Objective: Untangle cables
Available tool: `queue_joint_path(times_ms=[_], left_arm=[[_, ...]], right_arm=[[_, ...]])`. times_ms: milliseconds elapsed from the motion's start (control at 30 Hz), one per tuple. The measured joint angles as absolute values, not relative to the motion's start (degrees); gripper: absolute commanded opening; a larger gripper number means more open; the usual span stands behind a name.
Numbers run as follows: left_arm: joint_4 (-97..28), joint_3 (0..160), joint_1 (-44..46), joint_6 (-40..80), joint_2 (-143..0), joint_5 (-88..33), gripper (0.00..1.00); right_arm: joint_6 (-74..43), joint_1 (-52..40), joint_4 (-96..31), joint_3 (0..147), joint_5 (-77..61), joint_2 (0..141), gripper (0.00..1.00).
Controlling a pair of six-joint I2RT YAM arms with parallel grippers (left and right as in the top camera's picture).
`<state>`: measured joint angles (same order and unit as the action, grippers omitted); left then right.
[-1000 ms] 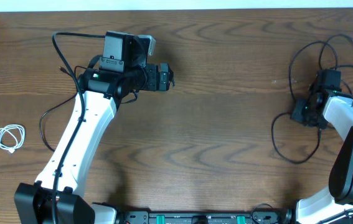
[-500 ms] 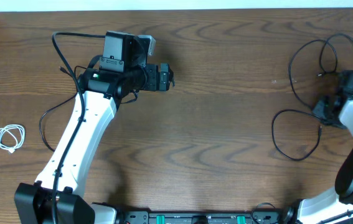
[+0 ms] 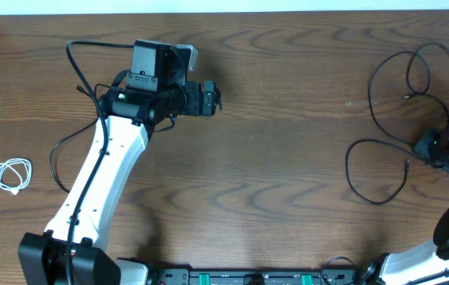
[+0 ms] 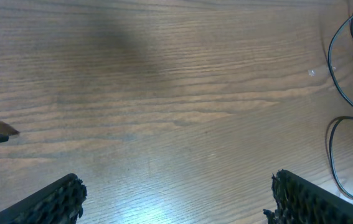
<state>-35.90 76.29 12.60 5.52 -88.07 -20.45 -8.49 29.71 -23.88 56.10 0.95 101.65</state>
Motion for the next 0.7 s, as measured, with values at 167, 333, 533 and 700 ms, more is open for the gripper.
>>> queue_joint_path(times_ms=[167,333,533,700], left_arm=[[-35.92,76.29,12.6,5.5,-88.07,-20.45,0.96],[-35.9,76.29,12.6,5.5,-88.07,-20.45,0.96],[-35.75,76.29,12.6,5.52,-88.07,-20.45,0.96],[-35.7,76.29,12.6,5.5,-88.07,-20.45,0.96]], right_arm=[[-3.9,29.54,-25.98,56.07,-15.59,101.65,0.01],[-0.43,28.62,-28.16,56.07,-29.58,101.67,0.01],[4.34,24.75,-32.1,56.07,-37.82,101.67,0.01],[8.27,17.34,-35.16,56.07,-39.13,101.69,0.01]])
